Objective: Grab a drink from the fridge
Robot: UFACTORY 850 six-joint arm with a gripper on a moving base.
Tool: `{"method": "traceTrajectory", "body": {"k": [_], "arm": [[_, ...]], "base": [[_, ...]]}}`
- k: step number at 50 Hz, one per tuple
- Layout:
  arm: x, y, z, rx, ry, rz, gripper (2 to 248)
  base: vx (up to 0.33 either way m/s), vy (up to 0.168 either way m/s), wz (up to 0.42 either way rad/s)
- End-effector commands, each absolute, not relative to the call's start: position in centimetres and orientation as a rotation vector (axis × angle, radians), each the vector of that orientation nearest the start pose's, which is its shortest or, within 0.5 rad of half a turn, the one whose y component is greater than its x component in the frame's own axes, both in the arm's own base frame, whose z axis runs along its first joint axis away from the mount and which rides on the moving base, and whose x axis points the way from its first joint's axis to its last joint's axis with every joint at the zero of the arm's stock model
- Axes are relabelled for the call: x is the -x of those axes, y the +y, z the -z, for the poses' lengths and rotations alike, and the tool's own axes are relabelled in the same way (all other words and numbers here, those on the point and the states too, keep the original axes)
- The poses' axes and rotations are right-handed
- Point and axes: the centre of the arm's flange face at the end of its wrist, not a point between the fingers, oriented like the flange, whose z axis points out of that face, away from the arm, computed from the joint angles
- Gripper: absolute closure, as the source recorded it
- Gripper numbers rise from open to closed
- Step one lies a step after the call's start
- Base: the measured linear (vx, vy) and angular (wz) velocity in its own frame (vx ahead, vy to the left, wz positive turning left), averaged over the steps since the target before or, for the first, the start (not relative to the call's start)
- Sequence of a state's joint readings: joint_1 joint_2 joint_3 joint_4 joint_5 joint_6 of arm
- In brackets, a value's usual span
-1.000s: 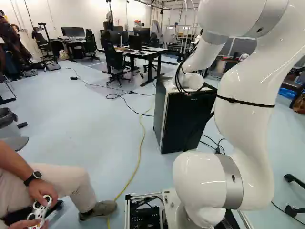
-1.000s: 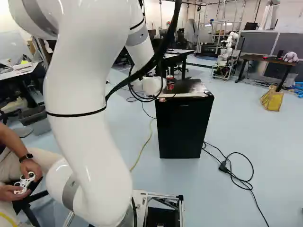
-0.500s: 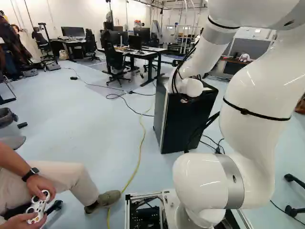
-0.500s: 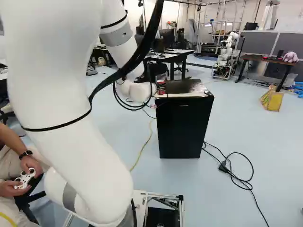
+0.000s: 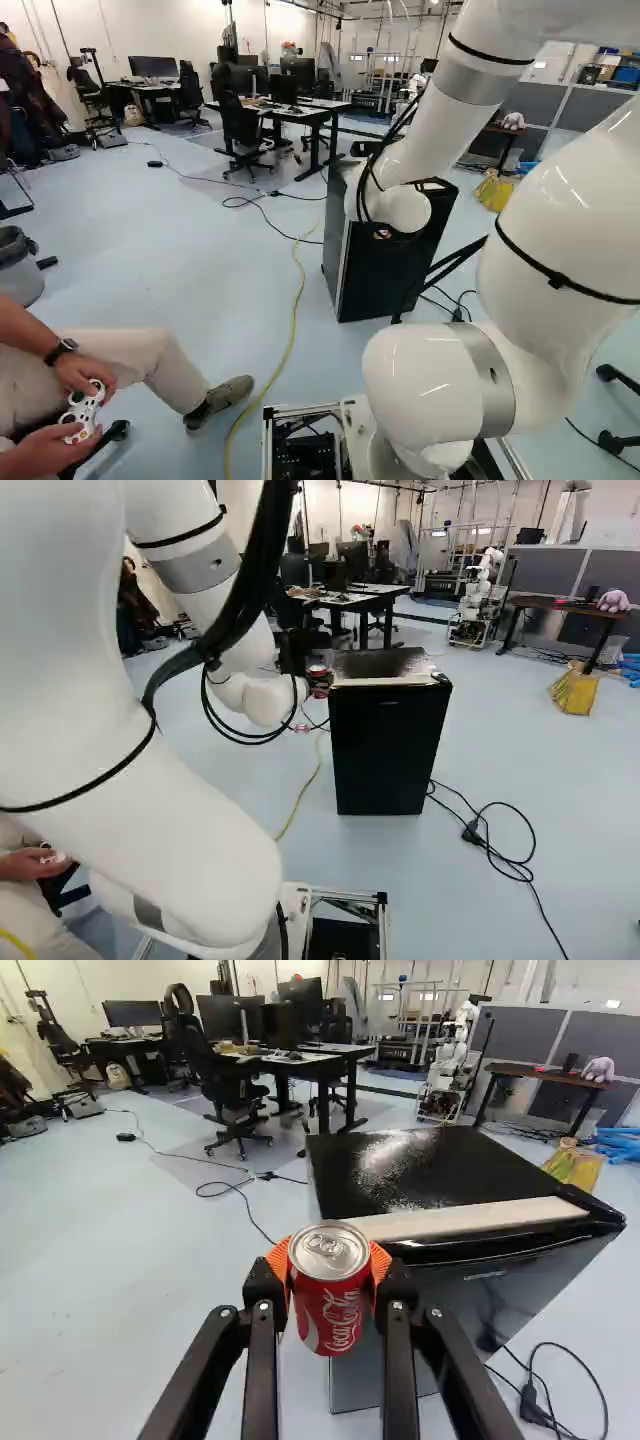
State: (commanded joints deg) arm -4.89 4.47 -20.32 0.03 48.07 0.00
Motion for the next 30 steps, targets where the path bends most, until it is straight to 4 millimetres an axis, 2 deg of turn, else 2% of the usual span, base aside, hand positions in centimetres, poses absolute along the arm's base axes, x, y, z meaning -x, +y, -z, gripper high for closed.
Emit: {"method": "traceTrajectory", "body": {"k": [15,30], "arm": [[-33.1,-1.7,-39.0,2.564,0.068,1.868,153],[-30.2,-0.8,-37.9,2.561,0.035,1.847,153]], "base": [[0.000,0.000,0.000],[0.000,0.000,0.000]]}}
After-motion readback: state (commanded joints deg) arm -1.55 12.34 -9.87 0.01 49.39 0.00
